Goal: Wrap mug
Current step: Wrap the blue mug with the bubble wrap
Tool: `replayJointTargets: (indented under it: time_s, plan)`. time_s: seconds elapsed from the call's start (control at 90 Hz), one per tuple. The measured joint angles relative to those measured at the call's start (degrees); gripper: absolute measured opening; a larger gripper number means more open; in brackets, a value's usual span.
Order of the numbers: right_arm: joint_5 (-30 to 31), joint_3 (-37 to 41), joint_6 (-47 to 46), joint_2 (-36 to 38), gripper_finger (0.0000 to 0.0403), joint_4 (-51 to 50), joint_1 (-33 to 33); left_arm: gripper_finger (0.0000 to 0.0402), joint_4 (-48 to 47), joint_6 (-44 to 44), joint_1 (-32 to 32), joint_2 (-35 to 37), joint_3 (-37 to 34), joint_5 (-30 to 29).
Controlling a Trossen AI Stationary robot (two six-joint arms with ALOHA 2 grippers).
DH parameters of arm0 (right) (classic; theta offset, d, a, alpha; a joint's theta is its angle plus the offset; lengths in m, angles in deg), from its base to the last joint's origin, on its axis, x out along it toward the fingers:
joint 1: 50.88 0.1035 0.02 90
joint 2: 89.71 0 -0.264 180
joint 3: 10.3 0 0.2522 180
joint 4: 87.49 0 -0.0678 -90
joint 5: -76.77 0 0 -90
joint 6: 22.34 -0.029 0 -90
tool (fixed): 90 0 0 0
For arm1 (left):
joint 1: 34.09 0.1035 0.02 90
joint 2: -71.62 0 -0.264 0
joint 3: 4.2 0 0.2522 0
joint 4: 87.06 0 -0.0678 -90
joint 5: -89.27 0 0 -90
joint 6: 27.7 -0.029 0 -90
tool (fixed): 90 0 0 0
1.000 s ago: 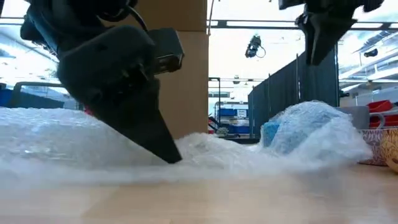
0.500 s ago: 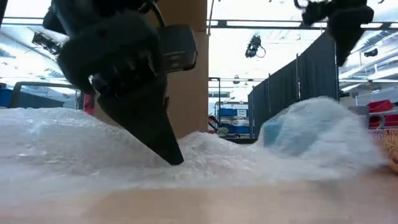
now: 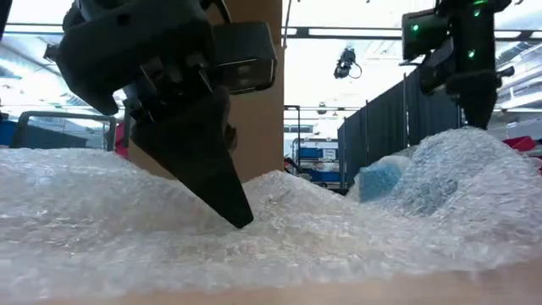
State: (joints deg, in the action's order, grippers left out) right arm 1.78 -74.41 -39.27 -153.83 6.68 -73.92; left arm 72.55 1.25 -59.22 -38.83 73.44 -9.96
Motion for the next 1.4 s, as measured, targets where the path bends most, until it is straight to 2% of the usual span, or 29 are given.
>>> replayJointTargets:
  time_s: [0.1,0.233,0.467,0.689,0.956,1.089,1.211,1.311,1.4]
  plan:
    - [0.5,0.0,1.9,0.0,0.0220,2.3,-1.9,0.0115,0.0,0.0,0.0,0.0,0.0,-0.1]
    - [-2.4,0.1,4.3,-0.8,0.0231,5.9,-4.2,0.0115,0.1,0.0,0.0,0.0,0.1,-0.1]
    - [-3.8,4.8,6.6,-4.3,0.0201,11.1,-8.0,0.0115,0.7,1.6,0.0,0.2,-0.4,-2.2]
    - [-4.2,7.5,10.6,-8.6,0.0148,12.9,-9.5,0.0115,0.8,1.7,0.0,0.2,-0.4,-7.6]
    - [-4.7,7.3,12.2,-8.9,0.0014,14.1,-9.3,0.0115,1.2,1.7,0.0,0.2,-0.4,-14.8]
    - [-2.3,7.3,11.6,-8.4,0.0005,13.9,-6.9,0.0115,3.1,2.6,0.5,0.2,-0.4,-16.0]
    - [0.8,4.5,8.7,-7.1,0.0003,8.6,-2.4,0.0115,3.8,3.1,1.2,0.3,-0.3,-16.3]
    - [3.0,0.8,5.2,-5.4,0.0002,3.4,3.1,0.0115,0.8,4.5,1.8,1.0,2.0,-12.2]
    - [2.8,-2.4,1.7,-3.8,0.0002,1.3,9.3,0.0115,-5.8,4.3,1.8,2.9,6.3,-9.2]
